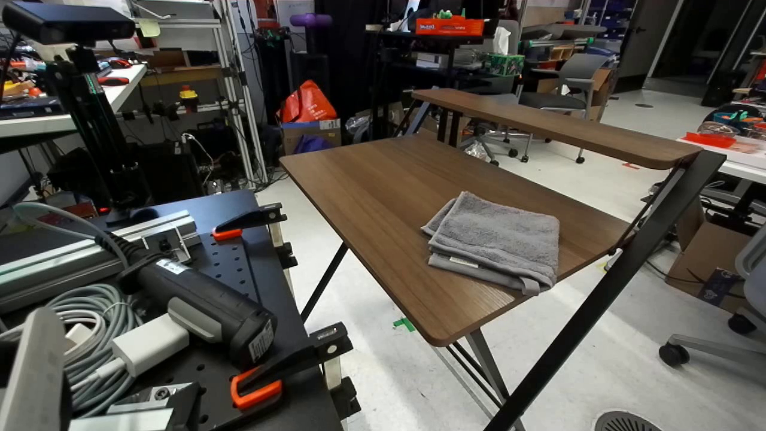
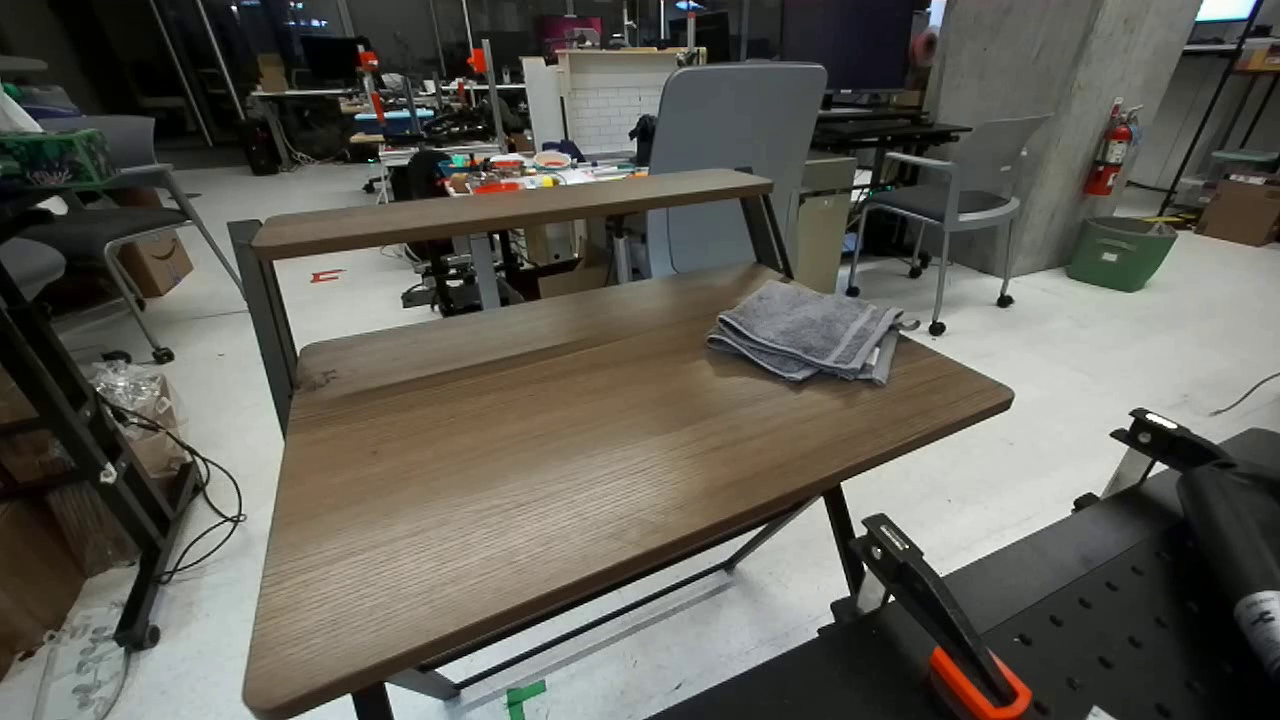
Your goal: Push the grey towel to the left
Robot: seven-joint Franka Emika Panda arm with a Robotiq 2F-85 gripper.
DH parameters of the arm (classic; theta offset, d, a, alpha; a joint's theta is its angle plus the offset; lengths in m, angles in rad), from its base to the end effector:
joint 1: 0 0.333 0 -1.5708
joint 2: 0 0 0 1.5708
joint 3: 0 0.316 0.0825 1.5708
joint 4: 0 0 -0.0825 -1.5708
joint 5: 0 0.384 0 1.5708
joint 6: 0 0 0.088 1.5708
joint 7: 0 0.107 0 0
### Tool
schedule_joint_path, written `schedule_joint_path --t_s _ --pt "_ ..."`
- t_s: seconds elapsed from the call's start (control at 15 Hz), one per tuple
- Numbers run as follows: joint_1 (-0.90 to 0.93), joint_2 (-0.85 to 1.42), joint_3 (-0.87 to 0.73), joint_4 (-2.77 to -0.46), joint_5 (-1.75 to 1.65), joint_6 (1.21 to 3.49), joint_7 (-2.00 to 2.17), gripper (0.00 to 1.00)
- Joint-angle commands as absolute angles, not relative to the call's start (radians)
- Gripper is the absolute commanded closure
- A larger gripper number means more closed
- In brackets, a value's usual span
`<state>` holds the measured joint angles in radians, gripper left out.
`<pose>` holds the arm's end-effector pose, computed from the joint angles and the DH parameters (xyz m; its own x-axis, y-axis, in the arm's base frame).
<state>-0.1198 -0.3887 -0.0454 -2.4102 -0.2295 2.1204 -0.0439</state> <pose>0.4291 -0.0828 0.4666 0.9968 -0.0005 0.0798 -0.0158 -0.9813 0.1916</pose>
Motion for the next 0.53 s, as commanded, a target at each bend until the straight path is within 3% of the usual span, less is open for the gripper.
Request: schedule_joint_path --t_s 0.0,0.47 --pt "-0.112 -0.389 -0.053 -2.408 -0.232 2.117 -0.041 0.00" --pt "-0.113 -0.341 -0.043 -2.387 -0.240 2.124 -0.015 0.00"
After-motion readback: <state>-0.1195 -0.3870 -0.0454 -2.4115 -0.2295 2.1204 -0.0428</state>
